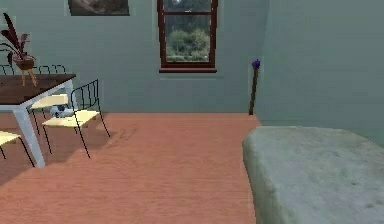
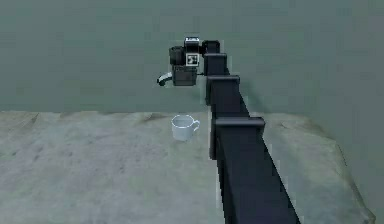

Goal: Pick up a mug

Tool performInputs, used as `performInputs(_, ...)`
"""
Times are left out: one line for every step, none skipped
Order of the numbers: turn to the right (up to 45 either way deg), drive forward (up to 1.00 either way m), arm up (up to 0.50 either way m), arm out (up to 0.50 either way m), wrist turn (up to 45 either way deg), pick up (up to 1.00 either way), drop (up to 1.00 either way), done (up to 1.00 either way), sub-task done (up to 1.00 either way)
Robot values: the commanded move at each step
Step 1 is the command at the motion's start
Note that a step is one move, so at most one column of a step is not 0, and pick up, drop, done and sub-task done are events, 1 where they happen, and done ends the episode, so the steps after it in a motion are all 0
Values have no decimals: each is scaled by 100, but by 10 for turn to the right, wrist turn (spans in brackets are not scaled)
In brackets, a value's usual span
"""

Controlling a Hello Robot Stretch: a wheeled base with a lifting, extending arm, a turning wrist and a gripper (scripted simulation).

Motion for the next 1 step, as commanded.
performInputs(0, 0, -28, 0, 0, 0, 0, 0, 0)
